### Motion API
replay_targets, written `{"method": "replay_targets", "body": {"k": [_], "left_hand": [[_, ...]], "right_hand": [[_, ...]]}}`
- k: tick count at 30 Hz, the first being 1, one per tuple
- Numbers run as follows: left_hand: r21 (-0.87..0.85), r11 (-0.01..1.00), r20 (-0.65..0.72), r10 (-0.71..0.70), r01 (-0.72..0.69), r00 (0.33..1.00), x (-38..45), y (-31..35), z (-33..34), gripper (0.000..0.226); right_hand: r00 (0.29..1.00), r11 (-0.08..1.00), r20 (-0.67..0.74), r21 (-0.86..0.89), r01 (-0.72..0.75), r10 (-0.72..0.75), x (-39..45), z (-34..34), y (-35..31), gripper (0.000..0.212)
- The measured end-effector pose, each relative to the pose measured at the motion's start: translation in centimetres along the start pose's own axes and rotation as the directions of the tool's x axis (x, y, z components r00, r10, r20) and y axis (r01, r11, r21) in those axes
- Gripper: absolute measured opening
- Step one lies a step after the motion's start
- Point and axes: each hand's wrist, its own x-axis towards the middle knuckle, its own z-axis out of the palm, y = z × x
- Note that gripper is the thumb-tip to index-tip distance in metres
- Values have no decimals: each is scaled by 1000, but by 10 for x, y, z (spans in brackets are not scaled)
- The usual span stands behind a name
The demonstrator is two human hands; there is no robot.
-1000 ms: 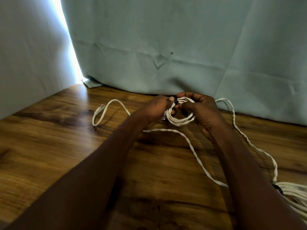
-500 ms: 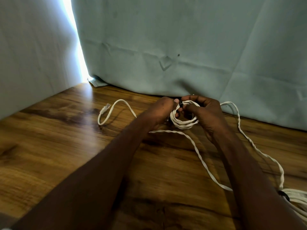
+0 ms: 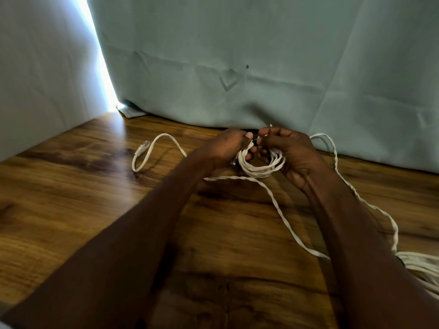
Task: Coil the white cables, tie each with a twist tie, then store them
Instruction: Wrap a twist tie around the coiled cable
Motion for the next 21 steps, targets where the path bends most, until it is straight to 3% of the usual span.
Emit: {"method": "replay_targets", "body": {"k": [3,7,11,15,21], "left_hand": [[64,997,13,45,-46,999,-4,3,2,37],[10,998,34,63,-63,997,-8,8,5,38],[-107,987,-84,112,-121,990,-3,16,2,42],[-104,990,-198,71,-93,978,0,10,-8,43],[-180,982,-153,23,-51,988,-4,12,-6,38]], "right_hand": [[990,988,84,90,-122,115,2,-8,-3,17],[997,996,54,69,-56,52,4,-7,-2,19],[998,990,-23,125,64,-62,6,4,-3,19],[999,989,52,144,-21,14,9,7,2,34],[999,992,-26,125,-25,28,10,3,6,30]]}}
